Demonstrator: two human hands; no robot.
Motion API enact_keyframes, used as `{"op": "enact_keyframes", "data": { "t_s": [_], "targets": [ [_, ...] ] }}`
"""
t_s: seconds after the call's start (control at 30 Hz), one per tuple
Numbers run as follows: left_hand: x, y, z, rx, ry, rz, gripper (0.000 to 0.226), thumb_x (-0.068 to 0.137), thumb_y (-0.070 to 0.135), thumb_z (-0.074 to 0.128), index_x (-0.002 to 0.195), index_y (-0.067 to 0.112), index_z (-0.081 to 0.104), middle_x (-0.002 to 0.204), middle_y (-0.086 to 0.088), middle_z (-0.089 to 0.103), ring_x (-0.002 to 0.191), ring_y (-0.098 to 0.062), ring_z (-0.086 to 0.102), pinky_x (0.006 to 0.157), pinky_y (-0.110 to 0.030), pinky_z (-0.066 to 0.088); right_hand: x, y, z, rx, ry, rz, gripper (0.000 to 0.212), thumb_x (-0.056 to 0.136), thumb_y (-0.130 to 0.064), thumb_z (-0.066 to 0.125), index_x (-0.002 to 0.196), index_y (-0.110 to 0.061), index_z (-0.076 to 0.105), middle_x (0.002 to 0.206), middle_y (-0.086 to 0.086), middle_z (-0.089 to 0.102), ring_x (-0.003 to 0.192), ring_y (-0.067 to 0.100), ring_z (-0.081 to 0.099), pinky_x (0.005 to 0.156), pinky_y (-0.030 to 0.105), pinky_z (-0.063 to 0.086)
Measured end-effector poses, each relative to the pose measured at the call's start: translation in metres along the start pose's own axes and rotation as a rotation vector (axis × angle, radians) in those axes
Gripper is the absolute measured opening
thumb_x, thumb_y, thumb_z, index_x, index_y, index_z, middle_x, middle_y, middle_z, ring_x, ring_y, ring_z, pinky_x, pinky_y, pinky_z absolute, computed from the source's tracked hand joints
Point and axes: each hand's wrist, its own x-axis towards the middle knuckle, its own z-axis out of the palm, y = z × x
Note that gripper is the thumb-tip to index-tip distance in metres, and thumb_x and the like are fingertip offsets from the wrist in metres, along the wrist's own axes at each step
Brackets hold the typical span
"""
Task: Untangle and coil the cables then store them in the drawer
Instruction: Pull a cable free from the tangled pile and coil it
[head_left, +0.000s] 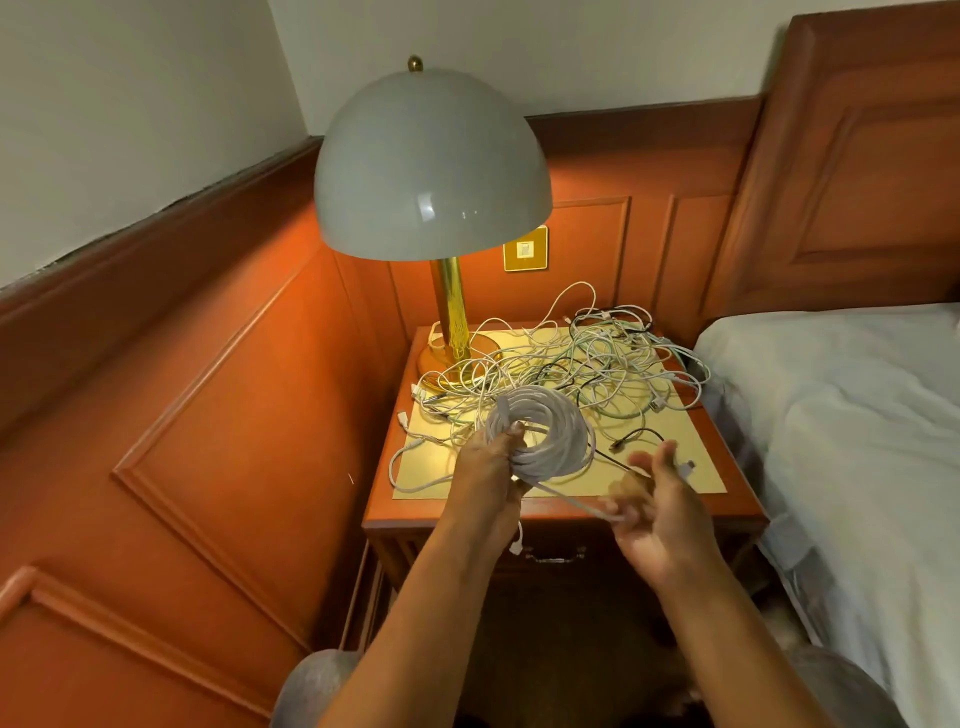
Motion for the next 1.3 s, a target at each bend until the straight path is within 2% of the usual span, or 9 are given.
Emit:
{"op": "enact_keyframes", "data": {
  "t_s": [0.13,0.33,0.5,0.67,0.8,0.9,1.03,1.2,1.3],
  "targets": [
    [0.0,0.0,0.002,-0.087,0.039,0.008,0.026,0.099,0.006,0.047,0.124,0.001,0.053,0.086,-0.01,0.054,0.077,-0.022,0.055,0.075,-0.038,0.051,-0.009,-0.011,0.008,0.05,-0.121,-0.04,0.044,0.099,-0.049,0.037,0.086,-0.01,0.053,0.043,-0.004,0.021,0.037,0.009,0.02,0.039,0.022,0.023],
    [0.003,-0.009,0.008,0.085,0.121,0.131,0.015,0.098,0.009,0.05,0.112,0.014,0.053,0.099,-0.012,0.056,0.091,-0.025,0.057,0.091,-0.046,0.05,-0.015,-0.013,0.002,-0.115,-0.264,-0.041,0.015,0.091,-0.029,0.051,0.099,-0.017,0.05,0.059,-0.002,0.03,0.052,0.012,0.028,0.051,0.028,0.029],
    [0.002,-0.004,0.016,-0.028,0.038,0.107,0.013,0.099,0.004,0.046,0.108,0.009,0.054,0.085,-0.008,0.051,0.075,-0.016,0.05,0.074,-0.032,0.043,0.013,0.002,-0.002,-0.111,-0.197,0.085,0.024,0.092,-0.016,0.037,0.105,-0.005,0.055,0.088,0.008,0.05,0.073,0.017,0.039,0.066,0.031,0.033],
    [-0.003,-0.005,0.018,0.059,-0.056,0.127,0.024,0.099,0.005,0.046,0.123,0.004,0.051,0.09,-0.009,0.054,0.076,-0.014,0.054,0.076,-0.03,0.047,0.03,0.015,0.005,-0.645,-0.317,-0.016,0.022,0.098,-0.001,0.043,0.102,-0.001,0.064,0.087,0.012,0.055,0.076,0.02,0.049,0.071,0.032,0.045],
    [-0.001,-0.01,0.009,0.216,-0.039,0.141,0.03,0.098,0.01,0.051,0.127,0.003,0.048,0.101,-0.013,0.062,0.086,-0.017,0.063,0.083,-0.034,0.051,0.03,0.013,0.011,-0.899,-0.411,-0.144,0.014,0.094,-0.013,0.059,0.101,-0.013,0.071,0.094,0.005,0.072,0.091,0.017,0.062,0.08,0.029,0.05],
    [-0.001,-0.015,0.004,0.295,-0.044,0.155,0.029,0.098,0.012,0.053,0.126,0.004,0.049,0.107,-0.014,0.066,0.096,-0.022,0.065,0.091,-0.04,0.05,0.028,0.012,0.01,-0.846,-0.489,-0.188,0.014,0.092,-0.012,0.062,0.096,-0.018,0.074,0.088,-0.005,0.075,0.088,0.005,0.065,0.081,0.021,0.048],
    [-0.003,-0.017,0.001,0.343,-0.1,0.123,0.028,0.098,0.015,0.053,0.125,0.01,0.049,0.113,-0.013,0.067,0.104,-0.023,0.066,0.096,-0.041,0.05,0.03,0.015,0.0,-0.542,-0.515,-0.032,0.017,0.088,-0.002,0.059,0.099,-0.005,0.072,0.091,0.011,0.071,0.088,0.022,0.06,0.08,0.032,0.048],
    [-0.001,-0.019,0.001,0.383,-0.06,0.09,0.024,0.097,0.011,0.054,0.12,0.011,0.05,0.121,-0.024,0.056,0.107,-0.03,0.058,0.101,-0.052,0.045,0.032,0.011,-0.01,-0.067,-0.491,0.127,0.058,0.075,0.01,0.047,0.131,-0.004,0.052,0.124,0.024,0.061,0.117,0.035,0.058,0.108,0.047,0.042],
    [-0.003,-0.021,0.003,0.422,-0.052,0.094,0.023,0.098,0.012,0.053,0.121,0.014,0.049,0.118,-0.015,0.059,0.109,-0.025,0.059,0.099,-0.046,0.048,0.028,0.009,-0.009,-0.031,-0.482,0.076,0.073,0.062,0.004,0.053,0.132,-0.018,0.046,0.123,0.023,0.057,0.108,0.036,0.059,0.101,0.047,0.046]
  ]
}}
